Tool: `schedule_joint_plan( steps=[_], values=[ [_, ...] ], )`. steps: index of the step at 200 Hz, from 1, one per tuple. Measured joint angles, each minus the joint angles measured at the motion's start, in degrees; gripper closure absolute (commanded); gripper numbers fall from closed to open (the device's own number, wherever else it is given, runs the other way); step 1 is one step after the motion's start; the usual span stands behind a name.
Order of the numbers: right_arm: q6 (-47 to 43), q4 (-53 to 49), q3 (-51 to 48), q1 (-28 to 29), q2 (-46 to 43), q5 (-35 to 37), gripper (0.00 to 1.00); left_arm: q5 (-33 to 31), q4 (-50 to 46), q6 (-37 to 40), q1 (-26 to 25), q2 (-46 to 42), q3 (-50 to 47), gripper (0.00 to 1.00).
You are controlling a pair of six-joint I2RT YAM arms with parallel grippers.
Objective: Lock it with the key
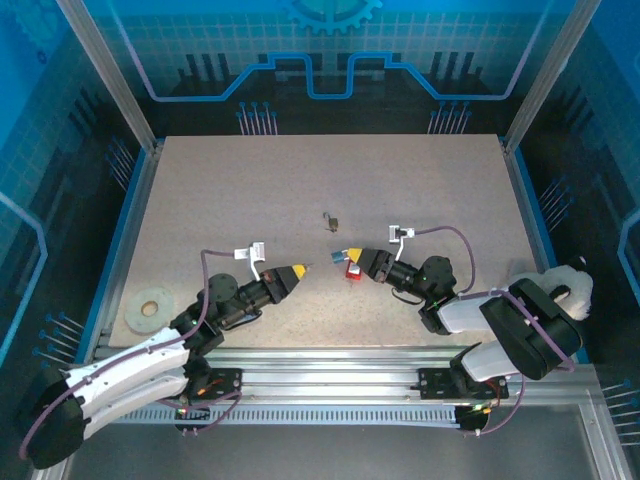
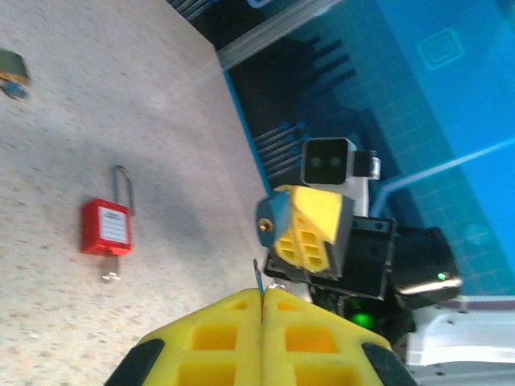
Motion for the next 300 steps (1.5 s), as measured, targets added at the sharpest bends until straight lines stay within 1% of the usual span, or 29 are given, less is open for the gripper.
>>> schedule_joint_plan(
  steps=[32, 59, 85, 111, 139, 167, 228, 259, 300],
  values=[
    [0.2, -0.1, 0.0, 0.0, 1.6, -0.2, 1.00, -3.5, -9.0, 5.0, 3.8, -1.1, 2.5, 1.00],
    [0.1, -0.7, 0.1, 0.0, 1.9, -0.2, 1.00, -5.8, -13.6, 9.1, 7.9, -0.7, 3.3, 1.00],
    [-0.9, -3.2, 0.7, 0.0, 1.8, -0.2, 1.00, -8.5, -15.9, 13.4, 10.9, 2.1, 4.6, 1.00],
    [-2.8, -6.9, 1.5, 0.1, 1.1, -0.2, 1.00, -10.4, -16.2, 16.8, 13.9, 6.2, 5.8, 1.00],
    [-5.4, -11.4, 2.6, 0.9, -0.7, 0.1, 1.00, -12.3, -16.2, 19.4, 15.5, 10.3, 7.0, 1.00],
    [-9.1, -17.1, 3.6, 2.7, -3.7, 0.7, 1.00, -14.4, -16.0, 21.7, 16.4, 14.1, 8.0, 1.00],
    [-20.4, -31.5, 6.5, 7.8, -11.8, 5.2, 1.00, -17.7, -13.5, 24.3, 19.5, 21.7, 8.0, 1.00],
    [-24.0, -35.1, 7.3, 9.3, -12.4, 6.8, 1.00, -18.4, -11.4, 25.6, 19.8, 26.7, 8.0, 1.00],
    [-26.8, -38.1, 7.4, 10.5, -12.4, 8.0, 1.00, -18.4, -9.9, 25.7, 20.4, 29.7, 9.0, 1.00]
  ],
)
